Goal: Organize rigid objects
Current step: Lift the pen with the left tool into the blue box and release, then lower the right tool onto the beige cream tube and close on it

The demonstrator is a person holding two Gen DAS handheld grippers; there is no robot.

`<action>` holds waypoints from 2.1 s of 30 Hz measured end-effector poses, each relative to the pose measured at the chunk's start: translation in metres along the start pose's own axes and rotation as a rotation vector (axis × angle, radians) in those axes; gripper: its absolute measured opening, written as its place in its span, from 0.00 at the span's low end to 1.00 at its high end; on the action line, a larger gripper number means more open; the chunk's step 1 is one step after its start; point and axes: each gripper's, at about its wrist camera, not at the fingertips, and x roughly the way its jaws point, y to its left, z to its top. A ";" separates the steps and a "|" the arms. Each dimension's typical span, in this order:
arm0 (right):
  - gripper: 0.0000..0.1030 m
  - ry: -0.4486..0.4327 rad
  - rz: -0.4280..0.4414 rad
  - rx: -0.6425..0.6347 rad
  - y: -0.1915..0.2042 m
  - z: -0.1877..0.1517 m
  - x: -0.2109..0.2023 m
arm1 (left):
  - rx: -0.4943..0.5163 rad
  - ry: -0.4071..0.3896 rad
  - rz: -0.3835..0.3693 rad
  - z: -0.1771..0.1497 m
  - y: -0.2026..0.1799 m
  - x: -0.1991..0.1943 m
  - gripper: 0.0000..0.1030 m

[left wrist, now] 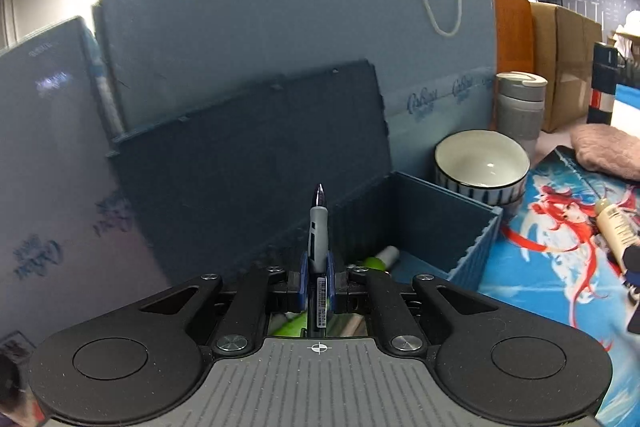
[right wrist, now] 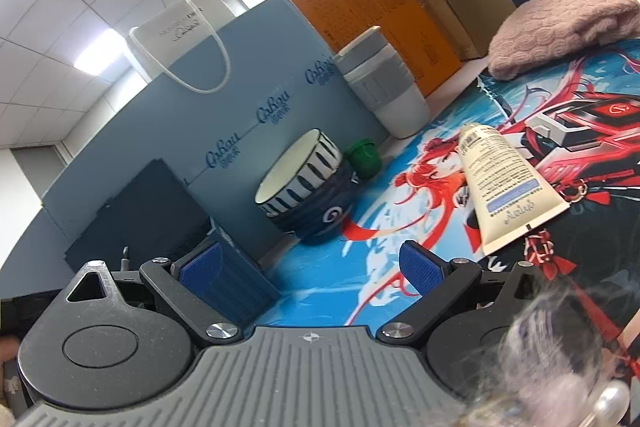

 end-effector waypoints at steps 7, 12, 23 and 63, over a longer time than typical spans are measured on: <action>0.93 0.010 -0.002 0.016 -0.004 0.000 0.001 | -0.132 -0.017 -0.053 -0.008 0.008 0.003 0.15; 0.93 0.009 -0.007 0.015 -0.004 0.000 0.002 | -0.255 -0.089 -0.099 -0.013 0.009 -0.021 0.17; 0.93 0.002 -0.031 -0.015 -0.002 -0.002 0.001 | -0.330 -0.173 -0.226 -0.027 -0.024 -0.053 0.53; 1.00 0.145 -0.279 -0.118 -0.045 0.102 0.010 | -0.336 -0.130 -0.355 -0.033 -0.051 -0.052 1.00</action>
